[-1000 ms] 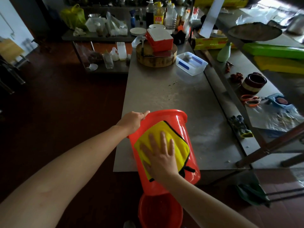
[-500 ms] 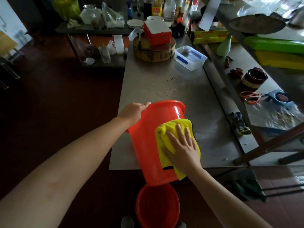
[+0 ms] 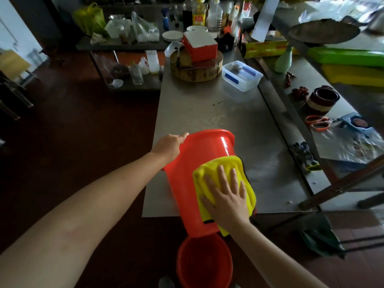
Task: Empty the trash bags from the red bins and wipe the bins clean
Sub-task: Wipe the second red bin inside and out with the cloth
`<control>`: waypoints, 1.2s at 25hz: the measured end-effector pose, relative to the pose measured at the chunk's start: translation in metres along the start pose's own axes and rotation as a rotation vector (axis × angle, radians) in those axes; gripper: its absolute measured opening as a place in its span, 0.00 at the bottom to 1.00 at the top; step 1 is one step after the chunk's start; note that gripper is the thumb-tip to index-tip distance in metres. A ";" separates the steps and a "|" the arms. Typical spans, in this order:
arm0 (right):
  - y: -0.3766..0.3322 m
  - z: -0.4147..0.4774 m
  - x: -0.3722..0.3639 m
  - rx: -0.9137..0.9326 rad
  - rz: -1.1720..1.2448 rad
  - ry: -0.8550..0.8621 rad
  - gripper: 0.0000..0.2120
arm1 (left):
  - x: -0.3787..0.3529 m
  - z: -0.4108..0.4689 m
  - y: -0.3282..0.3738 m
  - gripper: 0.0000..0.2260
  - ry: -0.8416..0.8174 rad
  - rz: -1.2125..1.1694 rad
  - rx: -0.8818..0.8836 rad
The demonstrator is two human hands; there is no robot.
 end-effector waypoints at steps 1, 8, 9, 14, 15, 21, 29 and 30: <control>-0.015 0.000 -0.002 0.070 -0.055 0.008 0.31 | 0.001 -0.001 -0.002 0.29 -0.004 -0.004 0.003; -0.060 -0.007 -0.018 0.334 -0.248 -0.027 0.29 | -0.002 -0.012 -0.015 0.27 0.022 -0.071 -0.009; -0.055 -0.008 -0.016 0.335 -0.226 -0.025 0.29 | -0.002 -0.013 -0.016 0.27 0.027 -0.081 -0.010; 0.009 -0.026 -0.005 0.087 -0.043 -0.013 0.32 | -0.003 -0.013 -0.008 0.27 0.030 -0.073 -0.014; 0.024 -0.031 -0.004 0.025 0.002 -0.019 0.32 | -0.003 -0.013 -0.006 0.27 0.017 -0.062 -0.011; 0.062 -0.043 0.000 -0.096 0.195 -0.082 0.32 | -0.033 -0.023 0.014 0.41 -0.274 0.168 -0.102; 0.016 -0.053 -0.008 -0.012 -0.005 0.003 0.32 | -0.044 -0.032 0.001 0.64 -0.399 0.303 -0.062; 0.005 -0.053 -0.012 0.046 -0.051 0.010 0.32 | -0.045 -0.032 0.001 0.64 -0.376 0.304 -0.069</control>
Point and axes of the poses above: each hand's wrist, its own z-axis towards the middle knuckle, its own x-axis out of the back of the hand, y = z × x, the point moved 5 cm from there along z, towards the middle knuckle, and after that the axes turned 5 degrees about -y, right-handed, at the moved point
